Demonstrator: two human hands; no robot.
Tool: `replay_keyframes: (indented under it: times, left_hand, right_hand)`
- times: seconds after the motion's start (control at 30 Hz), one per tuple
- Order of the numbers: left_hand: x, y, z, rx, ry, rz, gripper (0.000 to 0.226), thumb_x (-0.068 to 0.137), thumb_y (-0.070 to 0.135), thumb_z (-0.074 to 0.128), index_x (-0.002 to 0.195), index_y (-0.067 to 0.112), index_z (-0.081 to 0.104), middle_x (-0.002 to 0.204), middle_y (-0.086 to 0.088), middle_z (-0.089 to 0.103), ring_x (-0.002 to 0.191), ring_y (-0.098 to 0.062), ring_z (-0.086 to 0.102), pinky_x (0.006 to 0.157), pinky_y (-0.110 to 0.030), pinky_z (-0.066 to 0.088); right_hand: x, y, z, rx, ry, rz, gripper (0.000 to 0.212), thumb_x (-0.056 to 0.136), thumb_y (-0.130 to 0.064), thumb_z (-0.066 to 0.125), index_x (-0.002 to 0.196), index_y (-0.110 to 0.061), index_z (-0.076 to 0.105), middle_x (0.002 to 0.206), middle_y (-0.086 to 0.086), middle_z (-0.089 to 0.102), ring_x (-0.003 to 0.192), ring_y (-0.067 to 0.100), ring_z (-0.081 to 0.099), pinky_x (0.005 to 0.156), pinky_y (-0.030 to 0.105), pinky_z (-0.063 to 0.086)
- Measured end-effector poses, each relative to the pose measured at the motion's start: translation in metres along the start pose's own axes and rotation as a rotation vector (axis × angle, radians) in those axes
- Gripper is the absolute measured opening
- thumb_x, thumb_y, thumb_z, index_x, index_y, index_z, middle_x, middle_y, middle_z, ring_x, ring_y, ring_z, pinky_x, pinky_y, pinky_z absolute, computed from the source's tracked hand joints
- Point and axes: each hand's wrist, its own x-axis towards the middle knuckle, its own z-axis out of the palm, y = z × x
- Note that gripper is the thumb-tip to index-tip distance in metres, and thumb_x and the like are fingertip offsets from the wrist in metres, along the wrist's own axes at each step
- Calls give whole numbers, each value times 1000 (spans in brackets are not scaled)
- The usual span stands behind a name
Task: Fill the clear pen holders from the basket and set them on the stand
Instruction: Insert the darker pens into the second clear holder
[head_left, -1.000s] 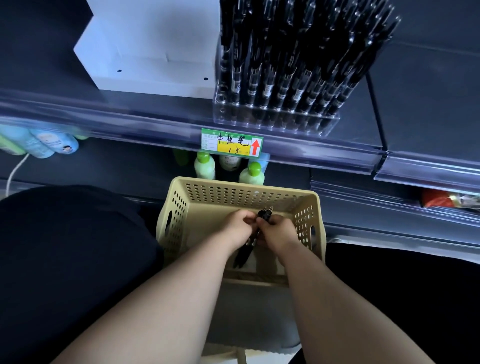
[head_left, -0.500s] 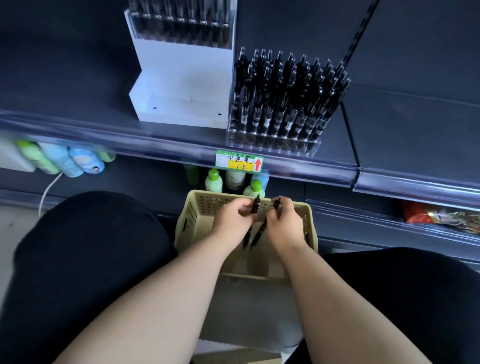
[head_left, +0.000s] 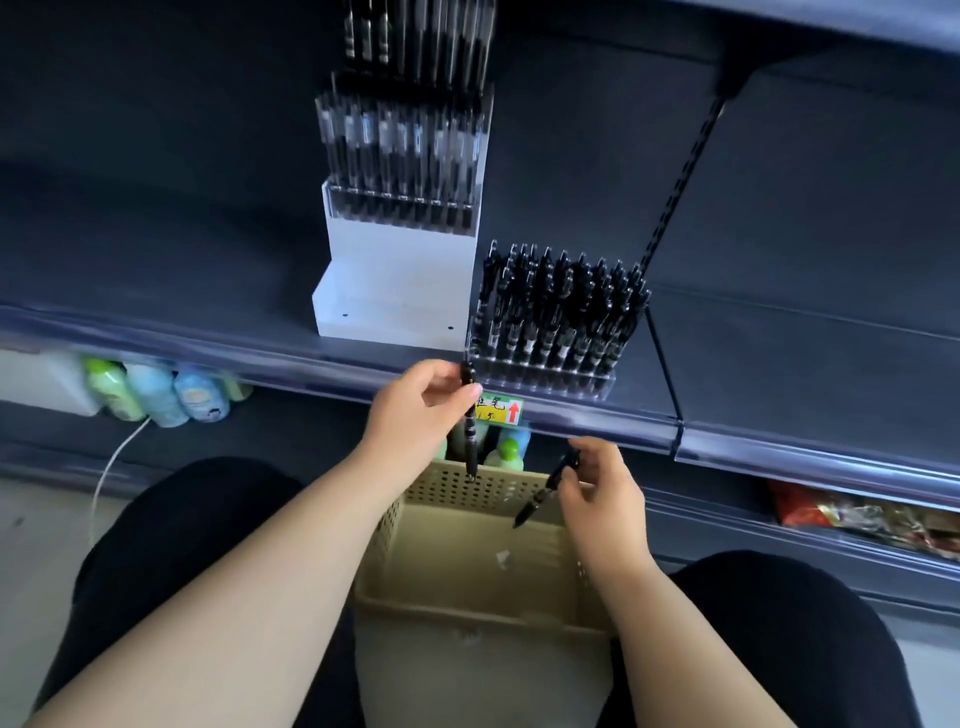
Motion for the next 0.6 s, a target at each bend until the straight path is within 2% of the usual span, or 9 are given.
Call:
replay_keyframes:
  times: [0.1,0.2,0.3,0.4,0.5,0.6]
  left_hand:
    - [14,5,-16,48,33,46,13,80,34,69,86,40,58,90,20,66,87,4,62,83,-27,52]
    - [31,7,-28,9,52,59,15,80,32,69,94,33,62,94,16,67,91,-4,64,87,-33,53]
    - [49,9,-33,-16,81,76,16,81,30,69,95,31,63,93,18,66,89,-2,63,87,-28,51]
    - [65,12,-35,-96,127,97,16,81,27,70,85,39,60,88,21,64,84,7,61,80,-22,52]
    - [78,13,-38,-216,130,125,17,81,25,71,86,38,61,85,16,67,78,3,65,68,-20,55]
    - [88,13,-39,-314,143,137,15,80,22,72,86,35,64,83,15,69,77,0,66,63,-18,55]
  right_hand:
    - [9,-12,-7,-37,-22,-63,25,88,-10,59,107,-26,58,89,-21,60,83,-10,57,65,0,41]
    - [25,-38,-16,-57,-52,-145,25,88,-11,60,107,-27,59,88,-21,61,79,-12,58,61,1,42]
    - [44,-81,-27,-54,-11,-281,27,86,-8,61,103,-29,59,86,-20,61,76,-16,56,63,-3,39]
    - [66,-128,-32,-23,49,-376,26,86,-9,61,95,-33,58,82,-21,61,74,-12,57,65,-1,41]
    - [88,-165,-27,-49,113,-438,21,83,-13,61,89,-32,58,76,-21,59,69,-10,55,66,1,41]
    - [109,-187,-16,-141,111,-467,17,82,-13,59,96,-24,61,77,-20,56,72,-3,55,72,7,44]
